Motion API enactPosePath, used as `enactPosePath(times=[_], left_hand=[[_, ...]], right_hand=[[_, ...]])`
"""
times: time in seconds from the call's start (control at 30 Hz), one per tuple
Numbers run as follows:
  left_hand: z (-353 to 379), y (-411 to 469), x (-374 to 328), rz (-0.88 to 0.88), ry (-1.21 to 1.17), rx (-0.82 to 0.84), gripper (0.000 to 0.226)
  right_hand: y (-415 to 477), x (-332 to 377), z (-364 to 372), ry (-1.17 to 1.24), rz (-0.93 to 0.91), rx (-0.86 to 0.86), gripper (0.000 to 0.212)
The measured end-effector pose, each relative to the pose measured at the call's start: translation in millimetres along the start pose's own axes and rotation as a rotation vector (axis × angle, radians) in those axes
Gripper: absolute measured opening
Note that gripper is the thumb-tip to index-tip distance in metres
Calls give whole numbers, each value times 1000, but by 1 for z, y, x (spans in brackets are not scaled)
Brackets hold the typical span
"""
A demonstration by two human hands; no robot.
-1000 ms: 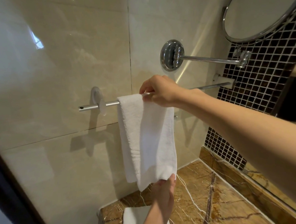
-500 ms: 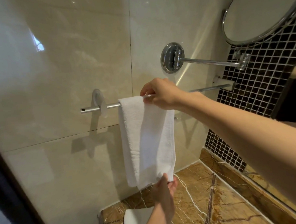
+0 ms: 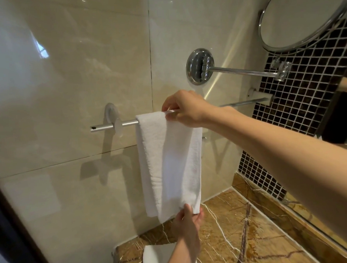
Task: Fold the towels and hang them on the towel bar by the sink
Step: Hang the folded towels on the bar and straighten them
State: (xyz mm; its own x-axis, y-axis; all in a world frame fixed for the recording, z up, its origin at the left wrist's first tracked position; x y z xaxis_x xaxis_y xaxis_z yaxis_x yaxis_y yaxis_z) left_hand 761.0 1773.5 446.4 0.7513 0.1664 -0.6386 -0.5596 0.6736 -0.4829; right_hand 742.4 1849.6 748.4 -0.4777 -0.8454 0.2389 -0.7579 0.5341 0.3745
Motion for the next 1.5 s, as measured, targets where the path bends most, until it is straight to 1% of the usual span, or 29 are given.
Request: enactPosePath(times=[0.1, 0.23, 0.37, 0.53, 0.63, 0.77, 0.8, 0.87, 0.9, 0.93, 1.0, 1.07, 1.17, 1.2, 1.23, 1.3, 1.33, 1.43, 1.5], left_hand=[[0, 2, 2, -13, -32, -32, 18], [-2, 5, 8, -35, -18, -84, 12], [-4, 8, 13, -103, -37, -55, 10], [-5, 13, 12, -86, -37, -33, 23], [-7, 16, 10, -103, 23, 37, 23], [-8, 20, 8, -112, 17, 84, 43], [-8, 20, 8, -103, 13, 104, 40], [-8, 19, 8, -118, 9, 139, 25], [-8, 19, 9, -133, 5, 151, 25], [-8, 19, 7, -123, -5, 143, 30], [-6, 19, 6, -116, -7, 165, 50], [-4, 20, 4, -98, -13, 165, 58], [-6, 25, 8, -67, 6, 139, 53], [-6, 25, 9, -105, 7, 147, 50], [-6, 25, 11, -114, 31, 165, 48], [-3, 22, 14, -58, 141, 187, 45], [-2, 21, 14, -47, 169, 164, 42], [1, 13, 18, -56, 225, 170, 29], [2, 10, 22, -24, 254, 147, 28]], right_hand=[[0, 0, 0, 4, 2, -3, 16], [-1, 1, 0, -2, 3, -4, 17], [-2, 4, -1, -8, 1, -11, 18], [-5, 5, -1, -8, 2, -20, 20], [-7, 6, -1, -4, 5, -29, 21], [-8, 7, 0, -5, 13, -35, 20], [-8, 7, 0, -5, 13, -35, 20], [-8, 7, 0, -8, 12, -36, 20], [-8, 7, 0, -12, 12, -37, 20], [-8, 7, 0, -13, 13, -36, 20], [-8, 7, -1, -8, 15, -32, 20], [-8, 7, -1, -7, 18, -30, 20], [-8, 8, -2, -4, 23, -27, 20], [-8, 8, -2, -5, 24, -27, 20], [-8, 8, -2, -6, 24, -26, 20], [-9, 8, -2, -4, 21, -26, 20], [-9, 8, -2, -3, 19, -26, 20], [-9, 8, -2, -2, 17, -27, 21], [-9, 7, -1, -1, 17, -26, 21]])
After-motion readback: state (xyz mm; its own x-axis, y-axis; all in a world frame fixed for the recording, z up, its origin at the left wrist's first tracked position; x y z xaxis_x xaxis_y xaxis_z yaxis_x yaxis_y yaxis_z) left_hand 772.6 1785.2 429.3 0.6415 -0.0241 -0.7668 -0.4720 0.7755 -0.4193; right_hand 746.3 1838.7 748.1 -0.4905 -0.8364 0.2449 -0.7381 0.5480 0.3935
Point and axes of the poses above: each hand's wrist, its own y-axis towards the middle knuckle, its own z-axis out of the palm, x = y × z, the point moved 1 cm from there along y, towards the middle knuckle, and after that the axes turned 3 degrees about y, right-handed, at the moved point
